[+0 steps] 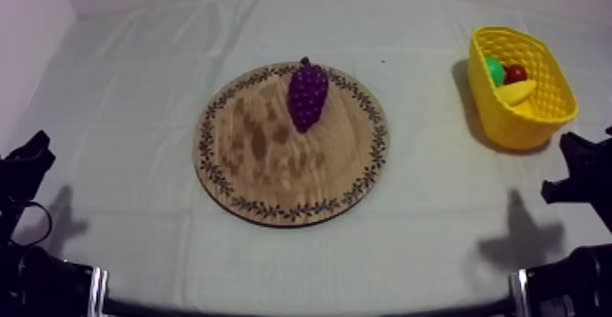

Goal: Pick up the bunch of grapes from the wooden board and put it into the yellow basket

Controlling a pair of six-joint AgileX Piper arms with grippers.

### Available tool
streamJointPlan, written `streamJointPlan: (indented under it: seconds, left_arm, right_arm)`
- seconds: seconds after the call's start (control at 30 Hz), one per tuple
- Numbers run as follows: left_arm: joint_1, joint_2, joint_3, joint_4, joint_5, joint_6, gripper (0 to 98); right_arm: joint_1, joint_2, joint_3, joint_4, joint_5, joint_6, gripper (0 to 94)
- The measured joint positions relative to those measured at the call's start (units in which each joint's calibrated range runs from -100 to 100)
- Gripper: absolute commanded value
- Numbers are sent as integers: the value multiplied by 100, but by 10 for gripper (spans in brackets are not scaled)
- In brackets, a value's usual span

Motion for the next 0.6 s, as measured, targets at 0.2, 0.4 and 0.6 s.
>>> streamJointPlan:
  seconds: [0.2,0.4,0.6]
  left_arm:
    - [0,0,0,0,-5,0,0]
    - [0,0,0,0,-5,0,0]
    - [0,0,0,0,-5,0,0]
  right_arm:
    - [5,0,8,5,12,-7,4]
    - [-6,0,8,5,4,-128,6]
    - [-493,0,0,54,154,-253,8]
